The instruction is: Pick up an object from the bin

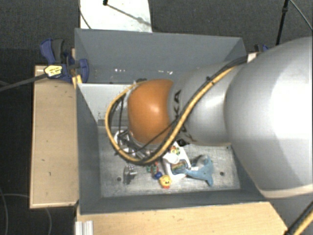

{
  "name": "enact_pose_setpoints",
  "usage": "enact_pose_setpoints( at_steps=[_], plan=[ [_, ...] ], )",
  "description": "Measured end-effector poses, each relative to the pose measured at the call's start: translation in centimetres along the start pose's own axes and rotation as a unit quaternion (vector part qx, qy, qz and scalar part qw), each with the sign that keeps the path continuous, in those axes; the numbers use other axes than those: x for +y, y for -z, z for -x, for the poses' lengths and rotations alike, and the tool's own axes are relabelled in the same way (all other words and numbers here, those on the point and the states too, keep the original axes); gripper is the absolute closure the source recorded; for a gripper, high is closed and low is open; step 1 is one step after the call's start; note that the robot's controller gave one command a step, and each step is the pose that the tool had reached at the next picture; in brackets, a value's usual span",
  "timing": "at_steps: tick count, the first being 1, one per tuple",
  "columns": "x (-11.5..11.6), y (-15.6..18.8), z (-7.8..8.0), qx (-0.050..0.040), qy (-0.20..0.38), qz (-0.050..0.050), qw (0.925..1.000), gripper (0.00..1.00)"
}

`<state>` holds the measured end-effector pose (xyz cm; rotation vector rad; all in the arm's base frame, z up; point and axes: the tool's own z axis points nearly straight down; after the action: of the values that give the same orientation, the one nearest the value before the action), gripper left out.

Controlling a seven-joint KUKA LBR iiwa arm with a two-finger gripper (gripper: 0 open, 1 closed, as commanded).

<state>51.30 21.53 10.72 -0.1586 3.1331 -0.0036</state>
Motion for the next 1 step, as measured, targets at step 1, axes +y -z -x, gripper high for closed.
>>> enact_pose_setpoints(
  at_steps=[1],
  plan=[
    [-1.5, -3.48, 1.92, -0.0013, -0.014, 0.003, 0.9999, 1.0]
  ],
)
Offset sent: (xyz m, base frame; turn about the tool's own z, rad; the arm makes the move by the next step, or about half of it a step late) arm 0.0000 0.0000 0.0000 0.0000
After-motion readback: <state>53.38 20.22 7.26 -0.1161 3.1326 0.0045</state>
